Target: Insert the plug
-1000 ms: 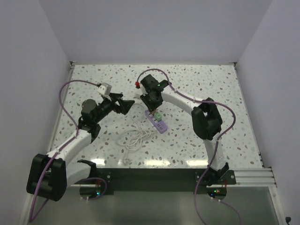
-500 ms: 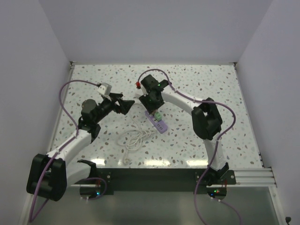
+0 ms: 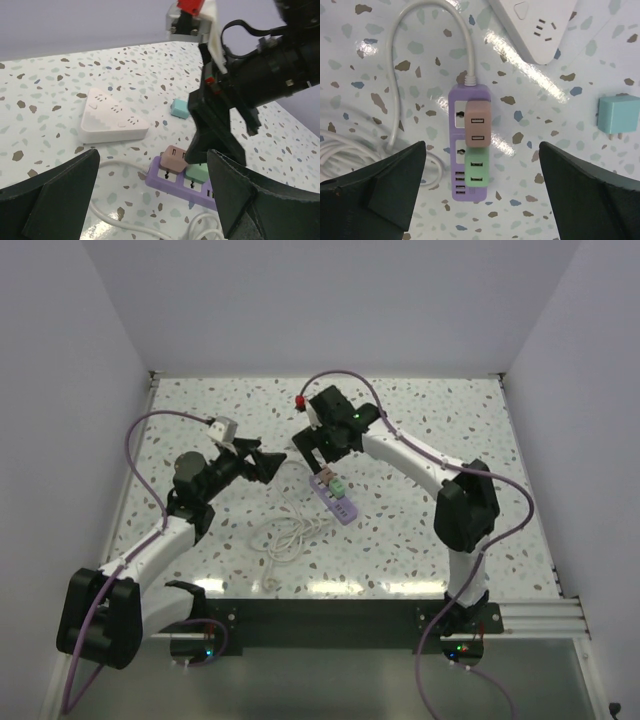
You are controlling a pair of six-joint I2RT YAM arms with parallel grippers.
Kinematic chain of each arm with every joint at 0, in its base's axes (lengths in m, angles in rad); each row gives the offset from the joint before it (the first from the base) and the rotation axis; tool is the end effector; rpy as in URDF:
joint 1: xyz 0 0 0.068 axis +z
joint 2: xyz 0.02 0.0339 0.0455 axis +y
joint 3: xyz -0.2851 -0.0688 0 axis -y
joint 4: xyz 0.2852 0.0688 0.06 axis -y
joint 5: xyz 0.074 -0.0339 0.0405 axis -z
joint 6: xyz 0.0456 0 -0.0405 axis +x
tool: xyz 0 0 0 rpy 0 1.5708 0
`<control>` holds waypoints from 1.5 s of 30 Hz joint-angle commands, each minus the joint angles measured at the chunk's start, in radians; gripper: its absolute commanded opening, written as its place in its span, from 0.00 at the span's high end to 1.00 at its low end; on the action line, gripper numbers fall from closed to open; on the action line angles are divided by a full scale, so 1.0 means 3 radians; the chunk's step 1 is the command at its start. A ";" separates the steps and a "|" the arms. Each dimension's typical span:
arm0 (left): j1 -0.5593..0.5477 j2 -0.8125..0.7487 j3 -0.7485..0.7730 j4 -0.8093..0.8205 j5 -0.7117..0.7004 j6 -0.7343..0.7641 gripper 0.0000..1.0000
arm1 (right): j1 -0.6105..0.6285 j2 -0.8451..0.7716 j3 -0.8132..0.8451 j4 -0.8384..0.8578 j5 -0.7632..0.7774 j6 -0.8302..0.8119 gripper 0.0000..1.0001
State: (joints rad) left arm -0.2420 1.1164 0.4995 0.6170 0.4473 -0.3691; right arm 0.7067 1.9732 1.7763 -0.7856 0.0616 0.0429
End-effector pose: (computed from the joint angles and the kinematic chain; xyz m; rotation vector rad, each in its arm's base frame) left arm 0.2645 -0.0856 0.2536 0.2602 1.6113 -0.8240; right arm 0.3740 0.3156 0.2795 -0.8129 2.4321 0.2109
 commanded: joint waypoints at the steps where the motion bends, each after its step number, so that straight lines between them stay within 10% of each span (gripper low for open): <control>1: 0.0030 -0.0030 0.0140 -0.0001 -0.0151 0.0126 0.05 | -0.0019 -0.0395 -0.0163 0.0174 0.0209 0.0046 0.01; 16: 0.0030 0.0543 0.0314 0.0019 -0.0381 0.0095 0.06 | -0.0637 -0.1224 -0.1308 0.1074 0.0659 0.0312 0.01; 45: 0.0024 0.0523 0.0288 0.0024 -0.0325 0.0162 0.06 | -0.1215 0.0366 -0.0476 0.1126 -0.0553 -0.0762 0.13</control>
State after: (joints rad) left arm -0.2420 1.2816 0.5541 0.6025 0.3405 -0.3470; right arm 0.3519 2.0468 1.5776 -0.4084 -0.0799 -0.1486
